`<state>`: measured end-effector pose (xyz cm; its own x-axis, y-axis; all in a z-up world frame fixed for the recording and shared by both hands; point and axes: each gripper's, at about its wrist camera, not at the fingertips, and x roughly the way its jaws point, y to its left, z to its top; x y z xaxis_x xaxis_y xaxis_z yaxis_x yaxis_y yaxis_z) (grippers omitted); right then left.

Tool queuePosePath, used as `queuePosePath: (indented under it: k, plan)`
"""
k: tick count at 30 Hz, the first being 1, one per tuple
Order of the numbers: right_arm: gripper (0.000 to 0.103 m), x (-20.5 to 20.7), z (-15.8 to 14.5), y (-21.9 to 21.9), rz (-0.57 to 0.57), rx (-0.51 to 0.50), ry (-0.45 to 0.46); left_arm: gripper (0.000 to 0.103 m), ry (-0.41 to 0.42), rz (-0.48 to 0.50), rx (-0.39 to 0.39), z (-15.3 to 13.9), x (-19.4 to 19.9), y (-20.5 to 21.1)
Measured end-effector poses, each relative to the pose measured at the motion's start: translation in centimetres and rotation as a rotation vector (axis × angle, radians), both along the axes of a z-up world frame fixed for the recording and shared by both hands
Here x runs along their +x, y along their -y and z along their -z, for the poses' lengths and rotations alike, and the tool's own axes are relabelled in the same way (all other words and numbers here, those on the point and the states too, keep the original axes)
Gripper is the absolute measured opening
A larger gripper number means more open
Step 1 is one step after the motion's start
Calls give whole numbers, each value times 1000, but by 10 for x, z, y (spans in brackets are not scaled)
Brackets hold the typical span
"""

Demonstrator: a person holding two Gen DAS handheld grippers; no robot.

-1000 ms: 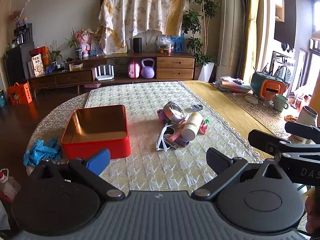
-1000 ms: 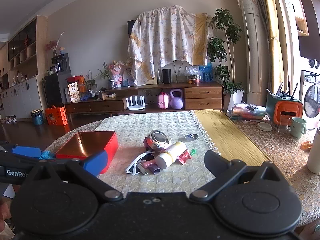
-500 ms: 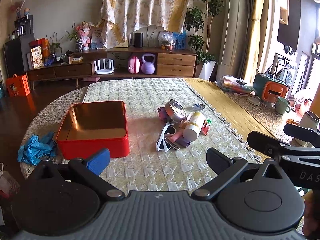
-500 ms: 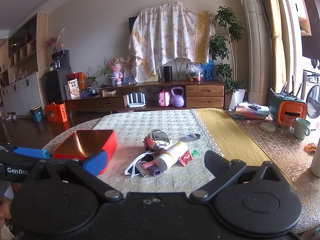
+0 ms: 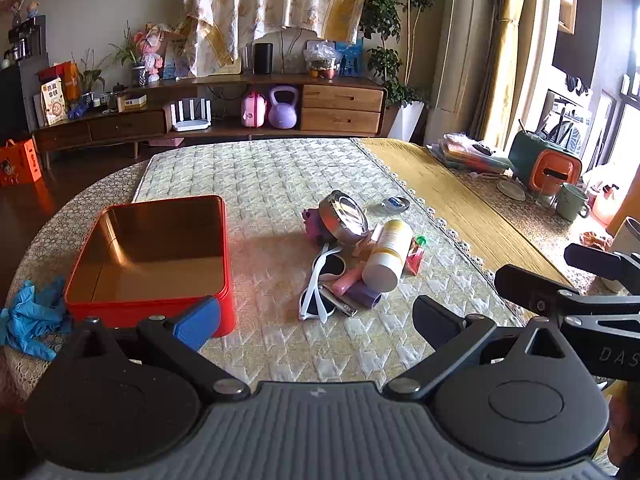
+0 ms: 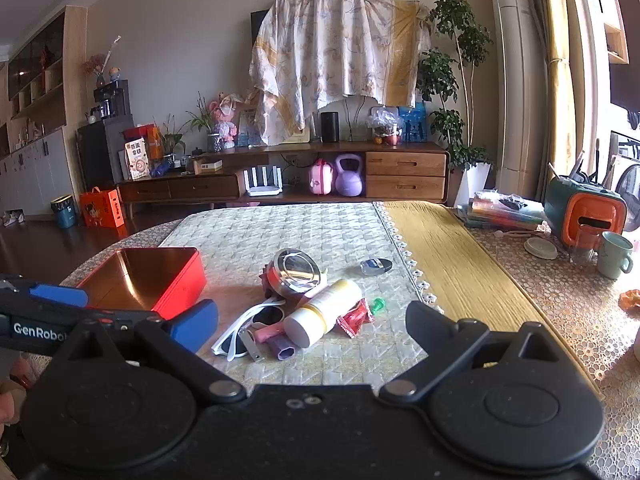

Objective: Organize rigid objects
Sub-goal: 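Move both tools toward the pile of items beside the red tin, then grasp the white sunglasses with the left tool while the right tool grasps the red packet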

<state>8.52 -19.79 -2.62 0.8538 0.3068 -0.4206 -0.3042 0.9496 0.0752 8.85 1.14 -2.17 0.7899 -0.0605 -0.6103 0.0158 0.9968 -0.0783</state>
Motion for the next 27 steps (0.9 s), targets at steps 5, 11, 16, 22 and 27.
queuePosePath:
  k: [5, 11, 16, 22, 27]
  plan:
    - [100, 23, 7, 5, -13, -21, -32, 103, -11, -12, 13, 7, 26, 2]
    - [98, 51, 19, 15, -48, -72, -65, 103, -16, -14, 12, 18, 52, 3]
    - [97, 74, 34, 20, -79, -99, -115, 103, -35, -10, -5, 29, 71, 4]
    - [96, 106, 41, 20, -87, -115, -143, 103, -54, -11, 54, 49, 99, 12]
    - [86, 139, 59, 21, -128, -148, -189, 103, -73, -2, 70, 67, 120, 12]
